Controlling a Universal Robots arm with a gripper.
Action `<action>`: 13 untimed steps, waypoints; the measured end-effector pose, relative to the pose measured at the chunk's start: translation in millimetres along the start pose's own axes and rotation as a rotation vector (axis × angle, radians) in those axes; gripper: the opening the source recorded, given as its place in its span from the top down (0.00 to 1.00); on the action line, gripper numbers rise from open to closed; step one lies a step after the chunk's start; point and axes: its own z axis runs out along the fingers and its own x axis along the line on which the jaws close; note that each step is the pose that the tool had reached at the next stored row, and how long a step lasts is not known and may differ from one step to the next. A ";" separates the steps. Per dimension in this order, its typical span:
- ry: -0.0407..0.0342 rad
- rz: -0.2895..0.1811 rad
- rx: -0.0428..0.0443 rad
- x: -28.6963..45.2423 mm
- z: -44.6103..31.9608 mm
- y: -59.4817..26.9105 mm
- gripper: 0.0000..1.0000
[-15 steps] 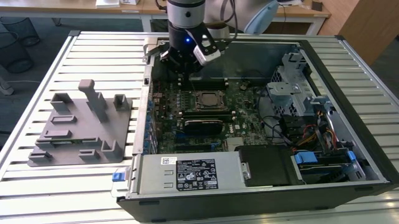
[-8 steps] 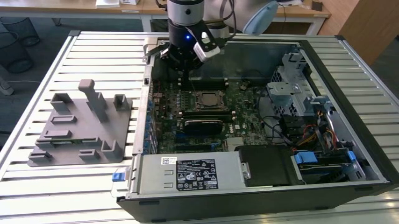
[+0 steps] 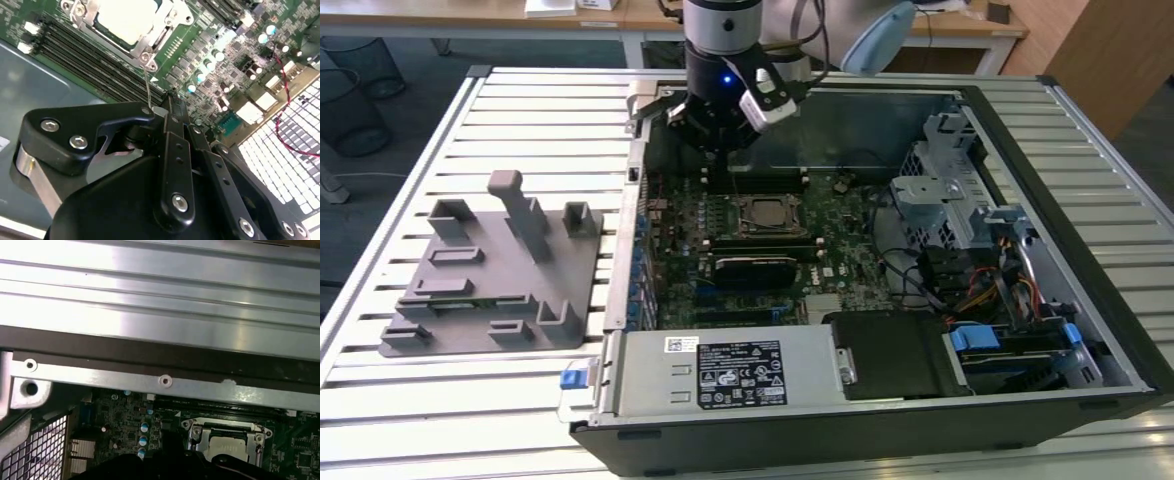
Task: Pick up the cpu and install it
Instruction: 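Install the first cpu locking lever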
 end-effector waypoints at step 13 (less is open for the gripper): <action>0.0026 -0.009 -0.0039 -39.1 2.1 -3.3 0.89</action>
